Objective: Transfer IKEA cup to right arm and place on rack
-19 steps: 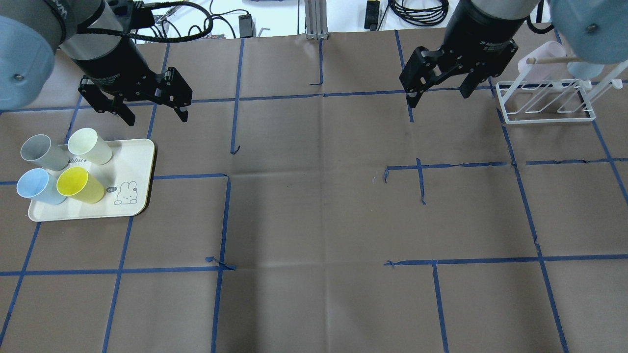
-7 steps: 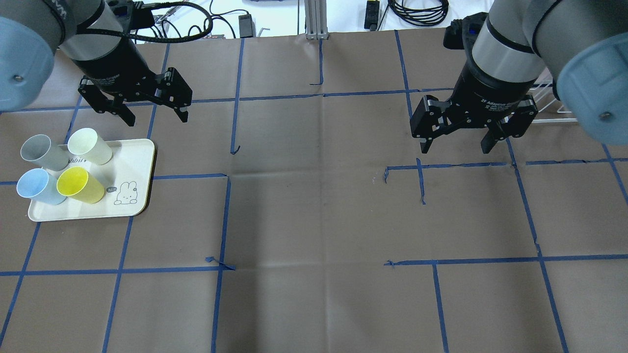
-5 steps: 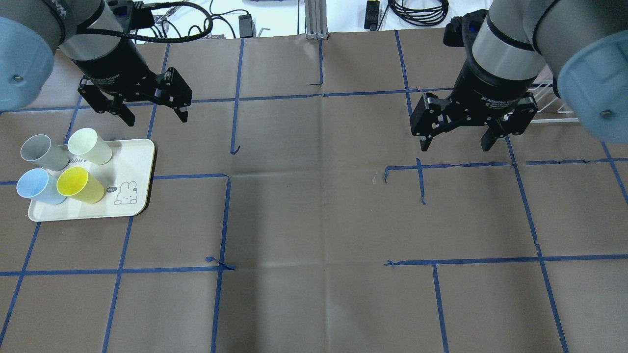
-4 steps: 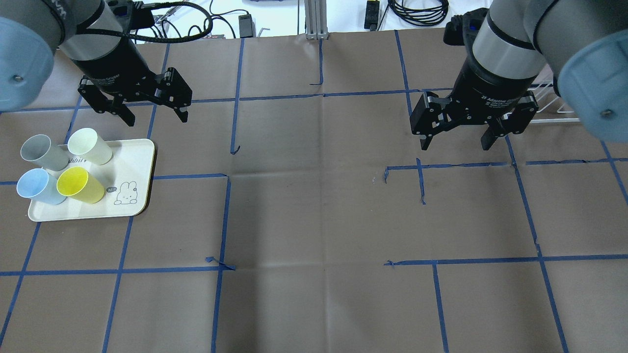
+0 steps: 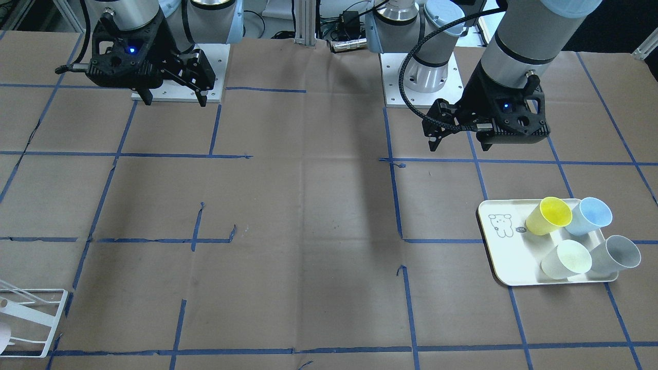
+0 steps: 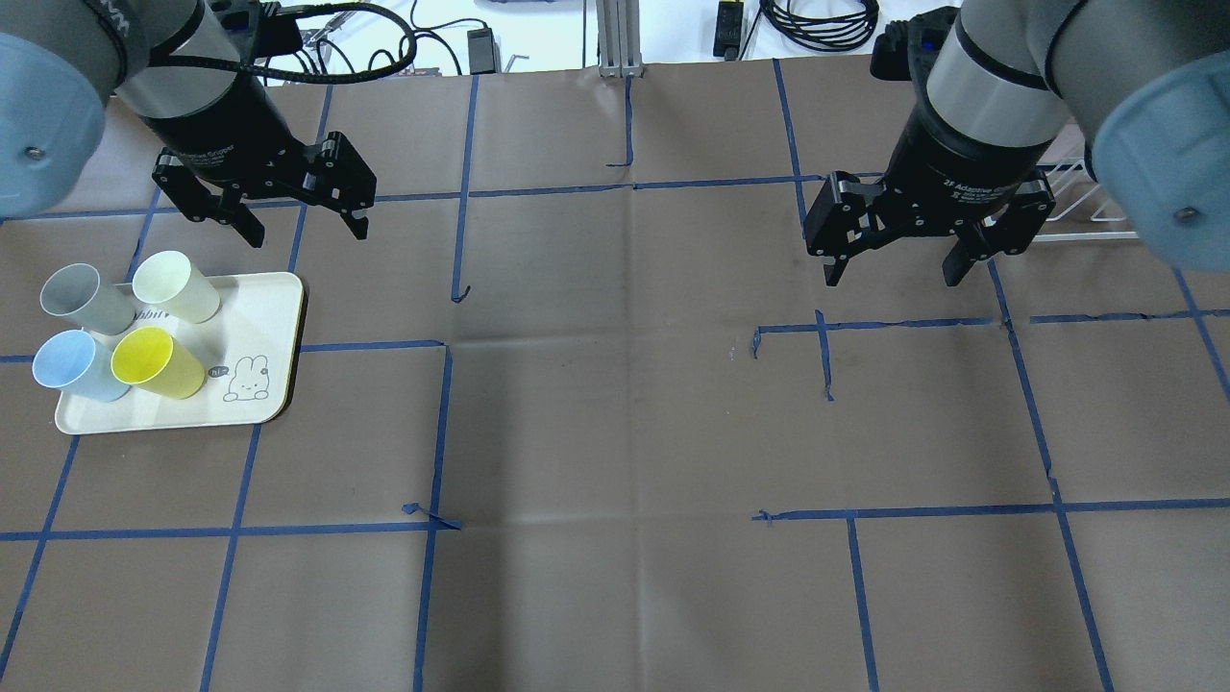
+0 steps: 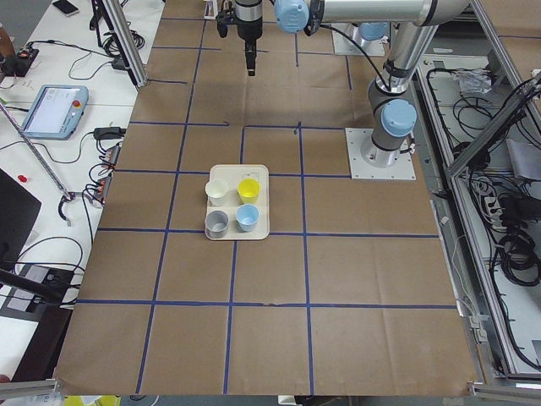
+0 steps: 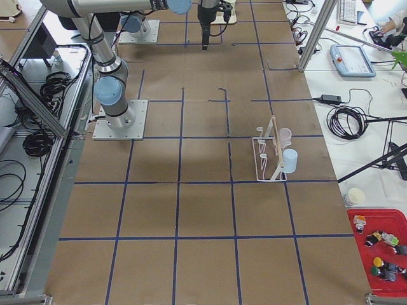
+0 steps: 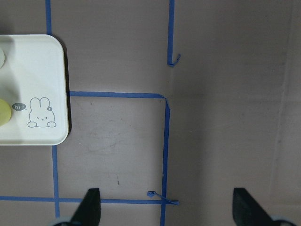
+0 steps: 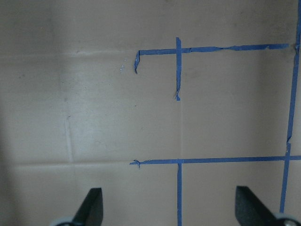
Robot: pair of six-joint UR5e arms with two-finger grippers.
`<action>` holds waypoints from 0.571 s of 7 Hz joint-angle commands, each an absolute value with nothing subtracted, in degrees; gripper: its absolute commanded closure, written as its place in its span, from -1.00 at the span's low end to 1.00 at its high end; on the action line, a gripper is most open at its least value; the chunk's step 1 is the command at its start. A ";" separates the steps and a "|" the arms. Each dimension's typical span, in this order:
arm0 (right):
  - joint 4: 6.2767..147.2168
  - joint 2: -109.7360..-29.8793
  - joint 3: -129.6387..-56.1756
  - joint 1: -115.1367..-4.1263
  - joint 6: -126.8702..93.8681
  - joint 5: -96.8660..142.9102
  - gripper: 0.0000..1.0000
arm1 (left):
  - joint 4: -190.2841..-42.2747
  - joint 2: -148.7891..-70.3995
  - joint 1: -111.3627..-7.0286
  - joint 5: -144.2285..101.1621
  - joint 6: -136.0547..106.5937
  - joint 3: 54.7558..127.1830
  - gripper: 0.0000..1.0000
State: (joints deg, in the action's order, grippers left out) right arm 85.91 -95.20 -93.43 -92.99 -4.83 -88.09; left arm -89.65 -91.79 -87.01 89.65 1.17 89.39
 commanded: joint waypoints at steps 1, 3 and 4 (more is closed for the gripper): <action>85.96 -95.45 -93.95 -93.08 -4.83 -88.07 -0.99 | -89.65 -91.76 -87.01 89.65 1.14 89.38 -0.99; 85.87 -95.53 -94.22 -93.08 -4.92 -88.15 -0.99 | -89.65 -91.85 -87.01 89.65 1.14 89.38 -0.99; 85.87 -95.54 -94.22 -93.08 -4.92 -88.07 -0.99 | -89.65 -91.85 -87.01 89.65 1.23 89.38 -0.99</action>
State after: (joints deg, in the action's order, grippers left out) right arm 85.90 -95.46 -94.15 -93.07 -4.89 -88.13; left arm -89.65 -91.84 -87.01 89.65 1.18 89.39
